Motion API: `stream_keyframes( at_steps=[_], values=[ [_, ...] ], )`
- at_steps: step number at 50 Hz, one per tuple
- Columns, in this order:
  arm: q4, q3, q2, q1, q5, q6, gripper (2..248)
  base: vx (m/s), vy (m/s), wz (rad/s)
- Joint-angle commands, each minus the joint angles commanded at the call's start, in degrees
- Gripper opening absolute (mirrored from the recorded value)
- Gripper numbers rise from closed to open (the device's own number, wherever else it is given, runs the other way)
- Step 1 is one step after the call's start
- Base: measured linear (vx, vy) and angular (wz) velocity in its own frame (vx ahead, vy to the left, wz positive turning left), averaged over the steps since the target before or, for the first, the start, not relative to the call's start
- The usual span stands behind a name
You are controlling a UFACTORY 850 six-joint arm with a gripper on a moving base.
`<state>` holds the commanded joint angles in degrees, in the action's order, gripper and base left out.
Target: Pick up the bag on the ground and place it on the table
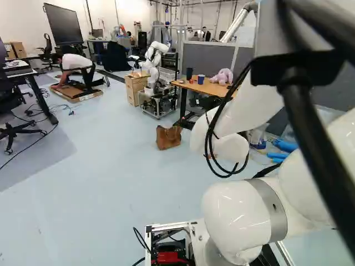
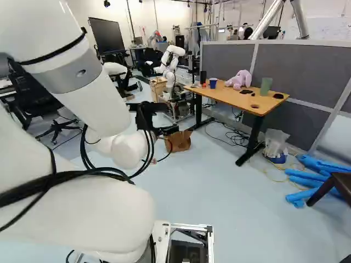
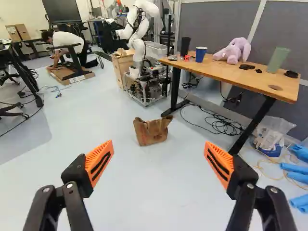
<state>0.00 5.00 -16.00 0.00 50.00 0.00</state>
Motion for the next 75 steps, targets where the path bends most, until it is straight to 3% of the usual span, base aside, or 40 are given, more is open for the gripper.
stream_keyframes(
  at_steps=[75],
  values=[
    [0.0, 0.0, 0.0, 0.0, 0.0, 0.0, 247, 0.11, 0.003, 0.004]
  ],
)
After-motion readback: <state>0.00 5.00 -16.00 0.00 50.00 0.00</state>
